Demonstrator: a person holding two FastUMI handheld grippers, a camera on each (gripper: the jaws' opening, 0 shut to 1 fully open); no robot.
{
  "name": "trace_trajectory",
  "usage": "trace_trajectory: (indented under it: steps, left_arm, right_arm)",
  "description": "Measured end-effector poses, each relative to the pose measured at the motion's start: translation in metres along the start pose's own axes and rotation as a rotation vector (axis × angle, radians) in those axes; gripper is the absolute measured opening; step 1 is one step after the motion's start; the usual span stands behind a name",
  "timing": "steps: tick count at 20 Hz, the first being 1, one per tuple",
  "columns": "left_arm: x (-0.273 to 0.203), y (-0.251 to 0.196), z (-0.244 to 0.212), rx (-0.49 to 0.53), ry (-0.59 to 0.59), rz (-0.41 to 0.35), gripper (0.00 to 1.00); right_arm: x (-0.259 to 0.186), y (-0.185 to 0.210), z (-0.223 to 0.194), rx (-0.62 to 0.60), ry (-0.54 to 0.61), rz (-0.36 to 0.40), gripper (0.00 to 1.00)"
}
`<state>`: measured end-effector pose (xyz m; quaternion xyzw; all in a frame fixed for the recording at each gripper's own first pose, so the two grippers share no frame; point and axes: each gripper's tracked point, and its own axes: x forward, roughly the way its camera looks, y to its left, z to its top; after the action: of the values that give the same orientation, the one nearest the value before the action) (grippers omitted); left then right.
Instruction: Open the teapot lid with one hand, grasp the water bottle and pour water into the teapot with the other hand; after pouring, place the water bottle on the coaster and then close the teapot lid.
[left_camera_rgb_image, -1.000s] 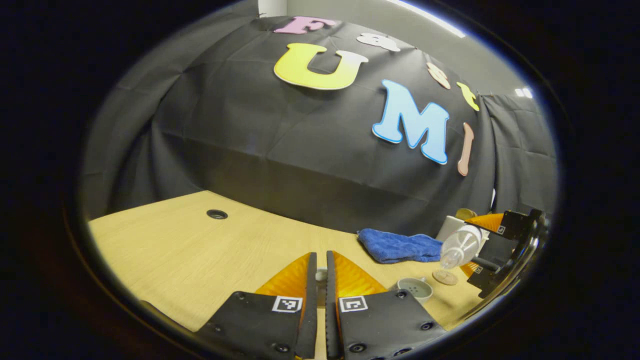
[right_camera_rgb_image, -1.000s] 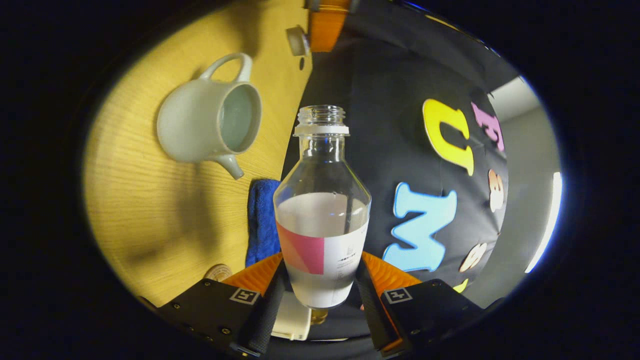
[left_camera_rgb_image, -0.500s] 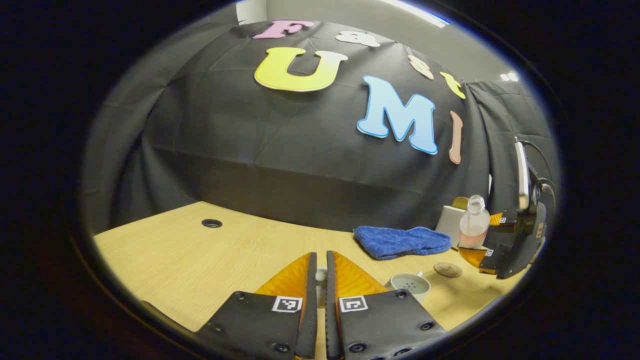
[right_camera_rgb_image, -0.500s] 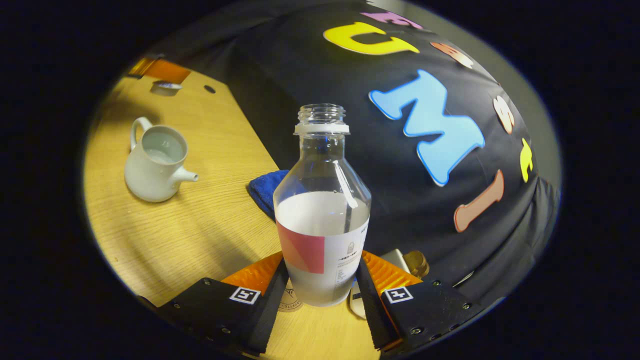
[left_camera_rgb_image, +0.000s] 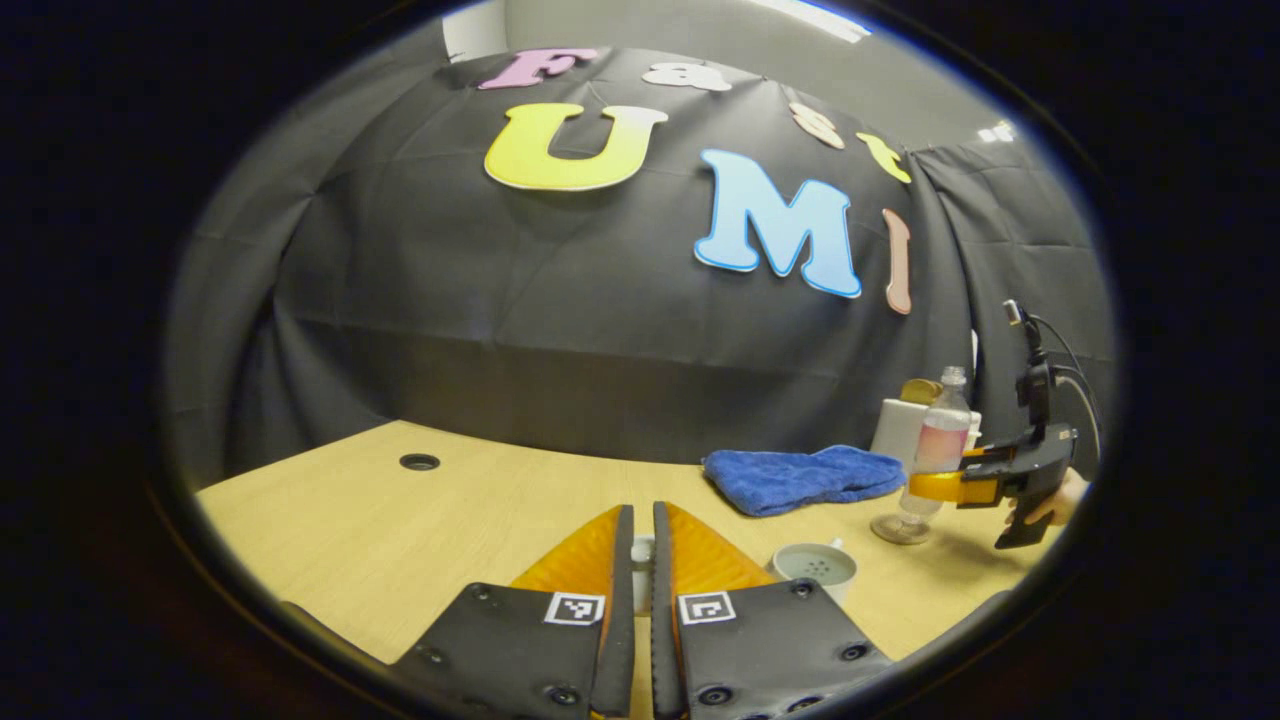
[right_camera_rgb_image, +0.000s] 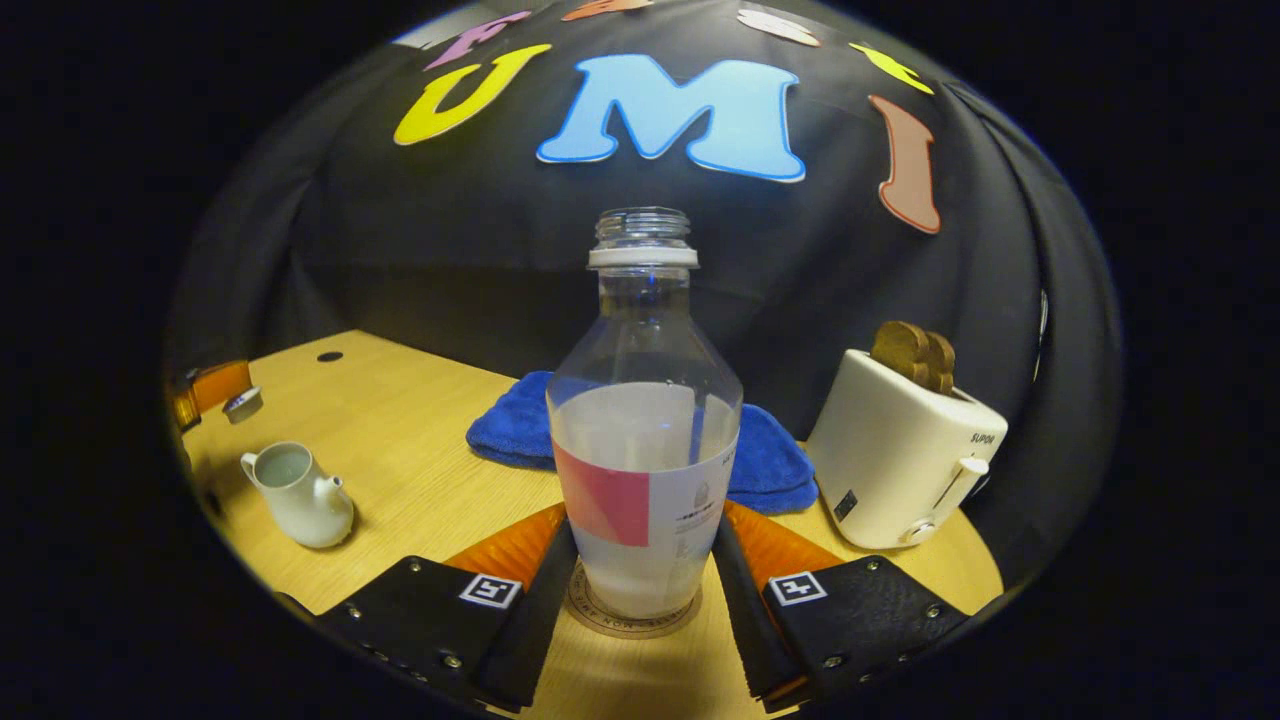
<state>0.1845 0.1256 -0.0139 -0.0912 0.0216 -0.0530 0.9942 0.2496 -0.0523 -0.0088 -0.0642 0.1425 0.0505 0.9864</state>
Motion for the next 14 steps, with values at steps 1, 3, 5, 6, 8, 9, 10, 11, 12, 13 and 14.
trace_trajectory:
  steps: [1, 3, 5, 6, 8, 9, 10, 11, 12, 13, 14]
  left_arm:
    - [0.001, -0.001, 0.0, -0.002, -0.003, -0.002, 0.14]
    - [0.001, -0.001, -0.001, 0.001, -0.002, -0.002, 0.13]
    - [0.001, -0.002, 0.0, 0.008, 0.002, -0.003, 0.13]
    - [0.001, -0.002, 0.0, 0.01, 0.003, -0.002, 0.13]
    - [0.002, -0.002, 0.001, 0.01, 0.002, -0.003, 0.13]
    - [0.002, -0.002, 0.001, 0.01, 0.002, -0.002, 0.13]
    - [0.001, -0.003, 0.0, 0.011, 0.002, -0.002, 0.14]
    - [0.001, -0.003, 0.0, 0.013, 0.003, 0.0, 0.14]
    - [0.001, -0.003, 0.002, 0.014, 0.004, -0.001, 0.13]
    - [0.001, -0.003, 0.0, 0.015, 0.004, 0.0, 0.14]
    - [0.001, -0.003, 0.0, 0.013, 0.002, 0.0, 0.14]
  right_arm:
    - [0.002, -0.002, -0.003, 0.023, 0.003, 0.0, 0.75]
    - [0.007, -0.003, -0.011, 0.049, 0.014, 0.004, 0.75]
    - [0.009, -0.002, -0.012, 0.069, 0.004, 0.002, 0.76]
    - [0.009, -0.003, -0.015, 0.082, -0.001, 0.001, 0.76]
    - [0.008, -0.003, -0.019, 0.097, 0.003, 0.002, 0.76]
    - [0.008, -0.003, -0.019, 0.101, 0.01, 0.004, 0.77]
    - [0.01, -0.003, -0.019, 0.107, 0.018, 0.011, 0.77]
    - [0.01, -0.003, -0.02, 0.117, 0.025, 0.01, 0.78]
    - [0.011, -0.003, -0.021, 0.136, 0.025, 0.012, 0.8]
    - [0.009, -0.003, -0.022, 0.156, 0.023, 0.009, 0.82]
    - [0.006, -0.004, -0.026, 0.176, 0.019, 0.007, 0.84]
